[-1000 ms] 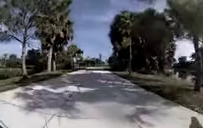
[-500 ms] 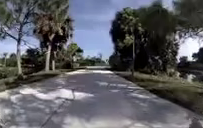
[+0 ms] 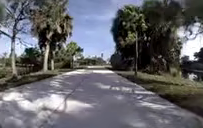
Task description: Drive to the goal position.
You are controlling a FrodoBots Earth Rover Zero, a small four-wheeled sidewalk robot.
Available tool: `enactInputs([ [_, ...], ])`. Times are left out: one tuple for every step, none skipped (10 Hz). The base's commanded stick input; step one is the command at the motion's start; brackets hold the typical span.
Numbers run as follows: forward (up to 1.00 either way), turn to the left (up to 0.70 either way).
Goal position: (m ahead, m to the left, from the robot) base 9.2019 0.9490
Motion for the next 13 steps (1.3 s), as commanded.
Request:
enactInputs([
  [0.85,0.0],
  [0.85,0.0],
  [0.85,0.0],
  [0.85,0.0],
  [0.85,0.0],
  [0.85,0.0],
  [0.85,0.0],
  [0.85,0.0],
  [0.85,0.0],
  [0.85,0.0],
  [0.85,0.0],
  [0.85,0.0],
  [0.85,0.0],
])
